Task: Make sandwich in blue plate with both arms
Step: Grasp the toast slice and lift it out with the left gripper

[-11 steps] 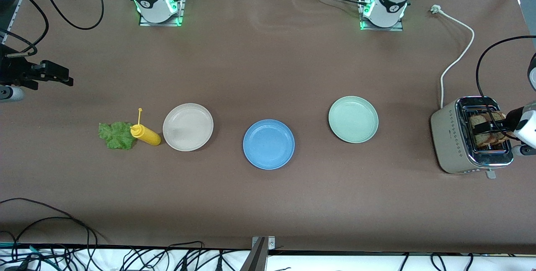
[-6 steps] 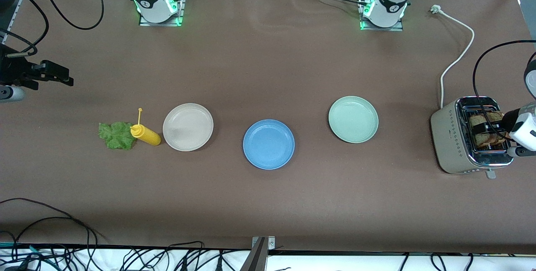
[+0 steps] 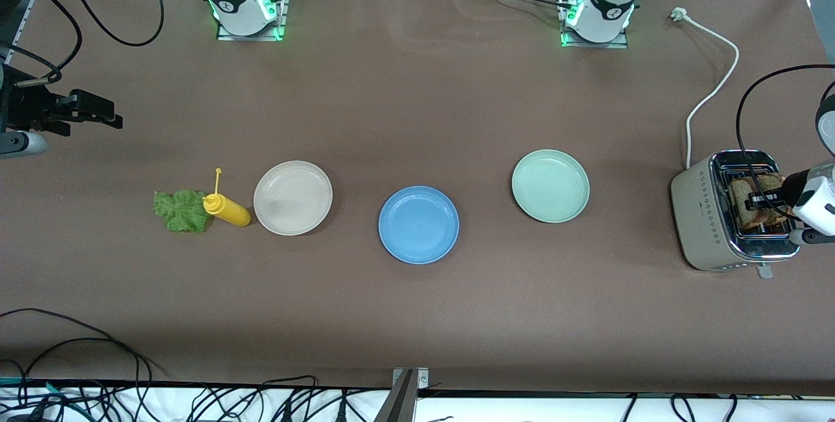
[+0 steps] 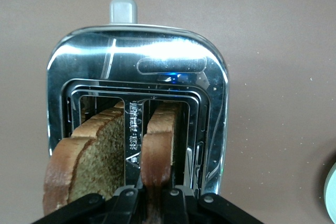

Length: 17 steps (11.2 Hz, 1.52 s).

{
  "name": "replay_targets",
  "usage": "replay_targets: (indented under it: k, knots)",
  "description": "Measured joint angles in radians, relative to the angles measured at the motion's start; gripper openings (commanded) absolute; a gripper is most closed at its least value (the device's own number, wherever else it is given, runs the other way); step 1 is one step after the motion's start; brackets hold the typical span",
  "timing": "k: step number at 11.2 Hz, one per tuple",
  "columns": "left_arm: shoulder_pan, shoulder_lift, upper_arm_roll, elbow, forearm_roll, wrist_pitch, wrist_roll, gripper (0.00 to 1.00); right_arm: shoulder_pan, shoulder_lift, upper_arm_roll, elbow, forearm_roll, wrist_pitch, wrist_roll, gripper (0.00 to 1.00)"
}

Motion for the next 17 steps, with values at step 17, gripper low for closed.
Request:
replay_targets:
  k: [17]
  knots:
    - [-0.024, -0.198, -0.084, 0.132, -0.001, -0.155, 0.021, 0.0, 0.003, 0.003, 0.004, 0.004, -0.028, 0.051, -0.012, 1.0]
